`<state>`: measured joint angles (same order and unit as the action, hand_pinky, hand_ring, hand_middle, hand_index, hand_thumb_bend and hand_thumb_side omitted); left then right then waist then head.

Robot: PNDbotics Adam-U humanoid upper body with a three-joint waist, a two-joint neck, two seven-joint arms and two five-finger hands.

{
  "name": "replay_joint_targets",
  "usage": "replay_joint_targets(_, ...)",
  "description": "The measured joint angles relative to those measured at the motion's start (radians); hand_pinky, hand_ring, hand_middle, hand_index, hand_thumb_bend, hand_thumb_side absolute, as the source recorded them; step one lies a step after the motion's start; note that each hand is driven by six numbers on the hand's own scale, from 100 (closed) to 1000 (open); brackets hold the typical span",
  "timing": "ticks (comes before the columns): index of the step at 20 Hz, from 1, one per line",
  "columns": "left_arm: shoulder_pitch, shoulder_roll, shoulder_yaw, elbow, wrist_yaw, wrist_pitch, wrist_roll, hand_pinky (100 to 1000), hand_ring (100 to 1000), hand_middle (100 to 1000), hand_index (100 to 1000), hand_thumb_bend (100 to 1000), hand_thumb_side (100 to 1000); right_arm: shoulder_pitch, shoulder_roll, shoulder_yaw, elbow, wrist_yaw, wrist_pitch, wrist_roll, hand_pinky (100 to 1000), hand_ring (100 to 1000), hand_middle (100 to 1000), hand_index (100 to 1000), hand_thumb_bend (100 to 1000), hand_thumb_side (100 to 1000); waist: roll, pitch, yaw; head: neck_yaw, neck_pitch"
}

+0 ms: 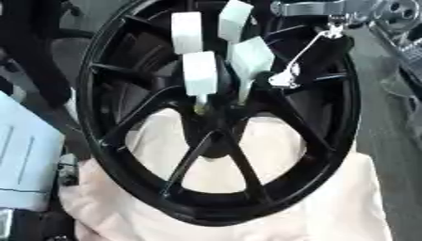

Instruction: Pull the pin out of the wheel hub.

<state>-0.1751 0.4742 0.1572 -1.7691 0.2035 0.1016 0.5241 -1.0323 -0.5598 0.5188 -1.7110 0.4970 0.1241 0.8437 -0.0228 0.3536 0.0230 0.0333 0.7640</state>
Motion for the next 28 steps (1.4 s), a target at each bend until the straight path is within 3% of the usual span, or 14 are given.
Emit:
replay_joint_targets(8,0.0,0.0,0.0,0.0,-0.001,0.001,-0.001,682,704,697,757,463,766,0.0,0.001,0.002,0.0,-0.016,0.014,-0.018,734,672,537,606,207,248,-0.003,0.001,0.003,0.0,0.0)
replay_joint_targets(15,0.0,0.0,0.0,0.0,-0.002,0.001,-0.001,683,703,696,757,460,768,0.001,0.0,-0.004,-0.019,-0.061,0.039,-0.049,722,632,489,540,178,215,-0.003,0.001,0.002,-0.001,0.0)
replay_joint_targets(28,0.0,0.0,0.0,-0.005,-0.002,0.001,-0.001,686,704,697,757,453,772,0.06,-0.08,-0.134,-0.187,-0.191,0.141,-0.124,726,613,480,530,159,207,0.0,0.001,-0.006,-0.012,0.0)
